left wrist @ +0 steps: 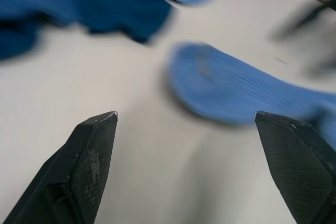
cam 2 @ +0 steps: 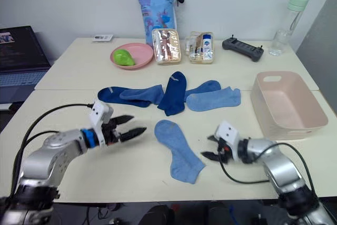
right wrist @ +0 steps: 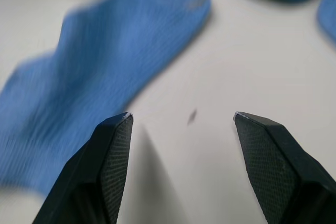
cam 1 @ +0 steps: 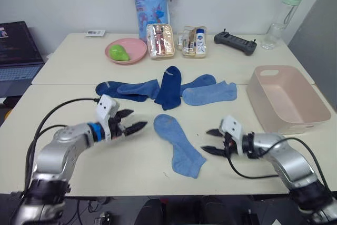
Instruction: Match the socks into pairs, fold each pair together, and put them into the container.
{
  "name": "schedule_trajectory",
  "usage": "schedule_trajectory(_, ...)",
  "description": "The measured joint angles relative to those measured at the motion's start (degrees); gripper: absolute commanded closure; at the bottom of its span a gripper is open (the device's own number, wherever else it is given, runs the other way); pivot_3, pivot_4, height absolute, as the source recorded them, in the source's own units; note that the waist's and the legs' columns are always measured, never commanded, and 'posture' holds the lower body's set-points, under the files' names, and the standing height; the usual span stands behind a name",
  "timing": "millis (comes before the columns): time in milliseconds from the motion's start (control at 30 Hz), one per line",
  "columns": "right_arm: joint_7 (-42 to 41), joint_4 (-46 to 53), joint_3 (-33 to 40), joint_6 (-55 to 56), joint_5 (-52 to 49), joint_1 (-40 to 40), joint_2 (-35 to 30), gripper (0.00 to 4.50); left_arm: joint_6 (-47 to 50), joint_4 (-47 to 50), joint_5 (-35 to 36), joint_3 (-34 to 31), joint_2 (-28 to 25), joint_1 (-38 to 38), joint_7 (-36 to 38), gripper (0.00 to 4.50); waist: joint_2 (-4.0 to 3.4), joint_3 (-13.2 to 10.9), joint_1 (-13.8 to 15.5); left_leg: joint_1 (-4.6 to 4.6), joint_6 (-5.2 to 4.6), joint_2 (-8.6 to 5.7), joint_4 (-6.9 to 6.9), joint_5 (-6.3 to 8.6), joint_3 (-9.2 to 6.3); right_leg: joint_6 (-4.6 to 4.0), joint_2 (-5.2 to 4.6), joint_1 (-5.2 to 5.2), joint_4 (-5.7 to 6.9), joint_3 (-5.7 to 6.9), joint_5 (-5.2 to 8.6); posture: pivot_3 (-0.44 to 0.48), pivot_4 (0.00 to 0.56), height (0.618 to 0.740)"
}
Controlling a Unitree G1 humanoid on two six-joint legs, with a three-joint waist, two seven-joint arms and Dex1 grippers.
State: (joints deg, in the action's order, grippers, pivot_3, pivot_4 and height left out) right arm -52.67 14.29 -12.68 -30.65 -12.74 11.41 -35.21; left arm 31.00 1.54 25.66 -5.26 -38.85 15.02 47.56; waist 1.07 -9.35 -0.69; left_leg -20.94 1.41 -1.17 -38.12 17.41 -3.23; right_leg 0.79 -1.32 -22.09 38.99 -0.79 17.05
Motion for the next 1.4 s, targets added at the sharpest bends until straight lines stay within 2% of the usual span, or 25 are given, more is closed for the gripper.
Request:
schedule_trajectory(133,0.06,3.19,0.73,0.27,-0.30,-3.35,-1.59,1.19,-7.95,-8.08,-6.46,5.19,1.06,5.18,1.78,0.16,0.00,0.00,-0.51,0.01,0.00,-0.01,0.02,0.00,0.06,0.01,0.00,-0.02,-0.04,-0.06,0.00,0.000,0.150,0.740)
schedule_trajectory(333,0.30,7.41,0.61,-2.81,-2.10,-5.96,-2.07,1.19,-13.40,-18.88,-10.19,8.87,5.62,11.73,4.49,0.16,0.05,0.00,-0.37,-0.02,0.00,0.00,0.00,0.00,0.05,0.02,0.00,-0.03,-0.02,-0.05,0.00,0.000,0.150,0.740)
schedule_trajectory(500,0.55,8.65,0.11,-4.67,-2.55,-5.96,-2.26,1.19,-14.87,-21.94,-11.45,9.98,7.77,13.49,6.00,0.16,0.05,0.00,-0.43,-0.02,0.00,0.00,-0.01,0.00,0.02,0.02,0.00,-0.03,0.00,-0.01,0.00,0.000,0.150,0.740)
schedule_trajectory(700,1.38,9.36,-0.20,-6.18,-2.72,-5.62,-1.87,1.19,-15.11,-22.59,-12.11,10.50,7.98,14.24,7.01,0.16,0.06,0.00,-0.57,-0.02,0.00,0.00,-0.02,0.00,0.01,0.02,0.00,-0.02,0.00,-0.01,0.00,0.000,0.150,0.740)
schedule_trajectory(800,1.22,9.35,-0.13,-6.59,-3.33,-5.38,-2.26,1.15,-15.17,-22.85,-12.19,10.49,7.98,14.47,7.49,0.78,0.06,0.00,-0.58,-0.02,0.00,-0.01,-0.04,0.00,0.01,0.03,0.00,-0.02,0.01,-0.02,0.00,0.000,0.150,0.740)
schedule_trajectory(967,0.25,9.39,1.72,-9.53,-6.63,-4.10,-3.23,1.15,-14.29,-22.06,-11.70,10.47,8.69,14.47,8.51,2.33,0.07,0.00,-0.59,-0.03,0.00,-0.01,-0.05,0.00,0.01,0.03,0.00,-0.02,0.01,-0.02,0.00,0.000,0.150,0.740)
schedule_trajectory(1133,0.09,10.10,1.84,-11.45,-8.68,-3.53,-3.75,1.15,-14.01,-21.24,-12.05,10.57,8.87,14.48,8.86,2.33,0.07,-0.01,-0.59,-0.03,0.00,-0.01,-0.04,0.00,0.00,0.03,0.00,-0.02,0.01,-0.01,0.00,0.000,0.150,0.740)
schedule_trajectory(1400,0.41,10.11,-1.99,-11.15,-8.57,-3.70,-3.24,1.15,-14.20,-21.38,-13.35,11.11,9.34,14.46,8.44,2.33,0.07,-0.01,-0.62,-0.03,0.00,-0.01,-0.06,0.00,0.01,0.03,0.00,-0.02,0.00,-0.02,0.00,0.000,0.150,0.740)
